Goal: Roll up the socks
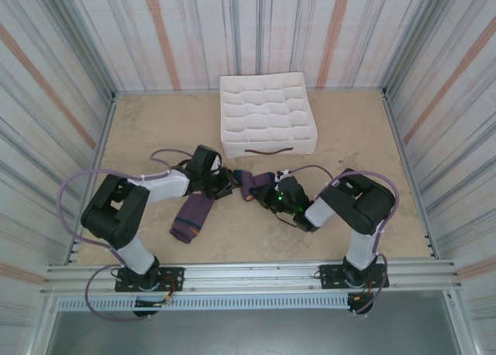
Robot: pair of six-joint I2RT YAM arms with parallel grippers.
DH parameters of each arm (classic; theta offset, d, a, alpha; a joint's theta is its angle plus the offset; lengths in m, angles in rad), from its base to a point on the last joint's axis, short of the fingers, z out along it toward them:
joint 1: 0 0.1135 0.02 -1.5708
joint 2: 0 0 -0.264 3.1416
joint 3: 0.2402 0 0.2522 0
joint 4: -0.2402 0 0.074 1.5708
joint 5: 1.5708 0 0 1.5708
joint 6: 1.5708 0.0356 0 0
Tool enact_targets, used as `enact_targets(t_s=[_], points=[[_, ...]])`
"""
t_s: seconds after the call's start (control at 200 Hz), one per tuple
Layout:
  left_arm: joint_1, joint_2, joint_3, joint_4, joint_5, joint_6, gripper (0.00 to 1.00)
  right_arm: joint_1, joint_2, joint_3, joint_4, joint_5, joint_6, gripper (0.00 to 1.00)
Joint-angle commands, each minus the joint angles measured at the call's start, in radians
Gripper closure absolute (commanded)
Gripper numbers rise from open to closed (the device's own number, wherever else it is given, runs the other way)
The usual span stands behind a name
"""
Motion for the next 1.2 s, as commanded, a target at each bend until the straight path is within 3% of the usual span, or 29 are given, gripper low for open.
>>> enact_targets(t_s=[0.0,0.245,0.631,0.797,1.052,1.197], points=[[-0.006,0.038,0.026,0.083,0.020,0.037,0.48,-0.017,0.040,-0.039,-0.327,0.001,0.078,1.00],[-0.037,0.088,0.074,0.099,-0.026,0.077,0.51,-0.035,0.018,-0.033,-0.403,-0.008,0.071,1.00],[-0.058,0.147,0.098,0.106,-0.073,0.074,0.84,-0.060,-0.028,-0.011,-0.456,-0.037,-0.005,1.00],[-0.060,0.119,0.130,-0.034,-0.133,0.075,1.00,-0.063,-0.125,0.070,-0.657,-0.047,-0.171,0.79],[-0.061,0.095,0.172,-0.179,-0.128,0.037,1.00,0.034,-0.298,0.293,-1.143,0.163,-0.522,0.55],[-0.059,0.089,0.203,-0.247,-0.106,0.027,1.00,0.134,-0.305,0.402,-1.287,0.318,-0.687,0.42]])
